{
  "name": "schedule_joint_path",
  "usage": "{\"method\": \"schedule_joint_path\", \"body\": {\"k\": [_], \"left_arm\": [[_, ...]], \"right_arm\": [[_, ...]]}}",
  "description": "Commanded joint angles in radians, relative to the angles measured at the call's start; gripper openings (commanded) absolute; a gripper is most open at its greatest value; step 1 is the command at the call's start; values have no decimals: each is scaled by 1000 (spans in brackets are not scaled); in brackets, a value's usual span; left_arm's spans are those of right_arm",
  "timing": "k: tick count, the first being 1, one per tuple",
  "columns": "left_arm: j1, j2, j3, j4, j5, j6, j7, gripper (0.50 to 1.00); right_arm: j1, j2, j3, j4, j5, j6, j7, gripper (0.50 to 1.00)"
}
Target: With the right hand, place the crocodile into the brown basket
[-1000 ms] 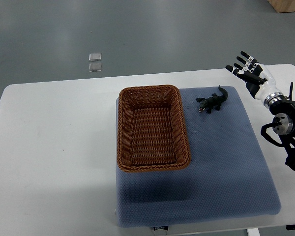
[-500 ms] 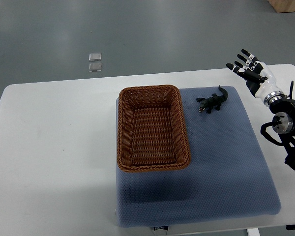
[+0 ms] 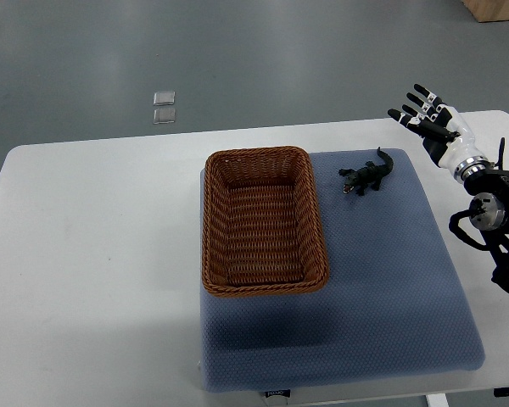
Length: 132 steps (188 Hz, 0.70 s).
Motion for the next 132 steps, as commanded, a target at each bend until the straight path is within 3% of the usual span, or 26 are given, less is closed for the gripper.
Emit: {"method": "schedule_joint_path", "body": {"k": [1, 57, 85, 132], "left_arm": [[0, 0, 0, 0, 0, 0, 0, 1000], [0, 0, 0, 0, 0, 0, 0, 1000], [0, 0, 0, 0, 0, 0, 0, 1000], [0, 0, 0, 0, 0, 0, 0, 1000]], "right_arm": [[-4, -1, -2, 1, -1, 0, 0, 932], [1, -20, -3, 9, -12, 2, 0, 932], [1, -24, -6, 21, -32, 49, -2, 930], [9, -73, -85, 62, -248, 66, 9, 930]]}}
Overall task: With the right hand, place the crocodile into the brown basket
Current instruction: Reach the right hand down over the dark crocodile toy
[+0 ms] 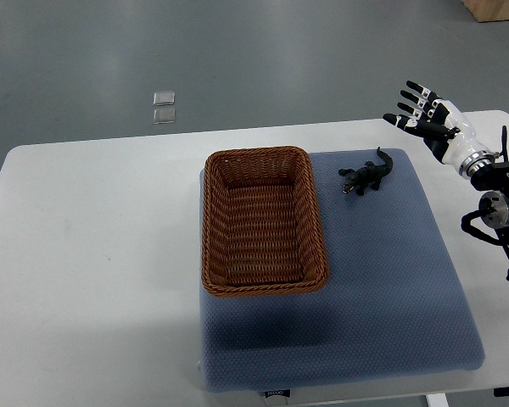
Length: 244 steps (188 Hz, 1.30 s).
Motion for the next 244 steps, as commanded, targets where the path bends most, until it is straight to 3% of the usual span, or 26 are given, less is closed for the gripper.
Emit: {"method": "schedule_joint_path", "body": {"k": [1, 54, 123, 244], "left_arm": [[0, 0, 0, 0, 0, 0, 0, 1000], [0, 0, 0, 0, 0, 0, 0, 1000], [0, 0, 0, 0, 0, 0, 0, 1000], [0, 0, 0, 0, 0, 0, 0, 1000]], "right_arm": [[4, -25, -48, 35, -123, 0, 11, 930], [5, -57, -168, 142, -434, -11, 34, 930], [108, -174, -413, 170, -499, -51, 39, 930], [154, -195, -748, 185, -658, -259, 37, 928]]}}
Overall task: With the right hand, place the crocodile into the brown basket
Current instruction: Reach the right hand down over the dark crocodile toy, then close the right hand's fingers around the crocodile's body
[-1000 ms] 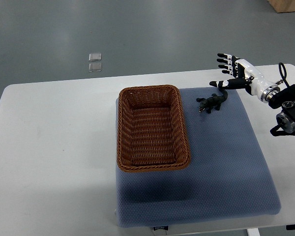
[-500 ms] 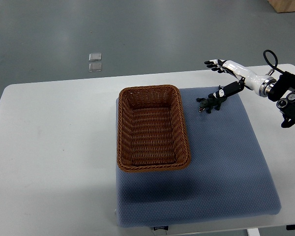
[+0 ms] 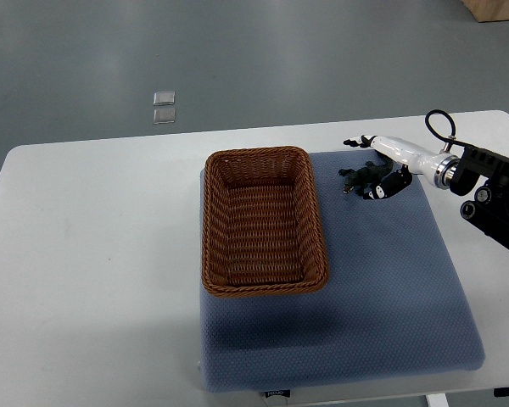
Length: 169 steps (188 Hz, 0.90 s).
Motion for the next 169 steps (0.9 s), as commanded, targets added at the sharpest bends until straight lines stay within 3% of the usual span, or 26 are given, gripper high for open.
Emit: {"method": "schedule_joint_path", "body": {"k": [1, 127, 169], "left_arm": [[0, 0, 0, 0, 0, 0, 0, 1000], [0, 0, 0, 0, 0, 0, 0, 1000], [0, 0, 0, 0, 0, 0, 0, 1000]], "right_arm": [[11, 1, -40, -2, -8, -24, -3, 928], [149, -2, -226, -46, -122, -65, -6, 921], [216, 3, -325, -61, -129, -68, -6, 872]]}}
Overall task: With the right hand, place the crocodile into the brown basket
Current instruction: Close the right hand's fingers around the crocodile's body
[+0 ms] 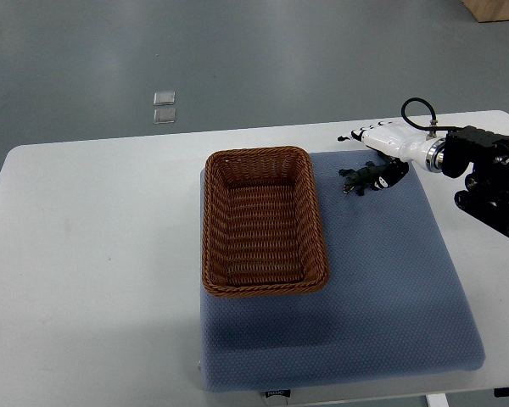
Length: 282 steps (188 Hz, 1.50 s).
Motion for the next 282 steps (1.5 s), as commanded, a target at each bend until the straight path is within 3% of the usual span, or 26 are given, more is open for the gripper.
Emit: {"method": "schedule_joint_path", "body": {"k": [1, 212, 282], "left_arm": [[0, 0, 0, 0, 0, 0, 0, 1000], [0, 0, 0, 0, 0, 0, 0, 1000], [0, 0, 0, 0, 0, 0, 0, 1000]], "right_arm": [[23, 3, -37, -5, -1, -2, 0, 872], [37, 52, -129, -70, -31, -7, 6, 854], [37, 56, -135, -70, -31, 1, 8, 805]]}}
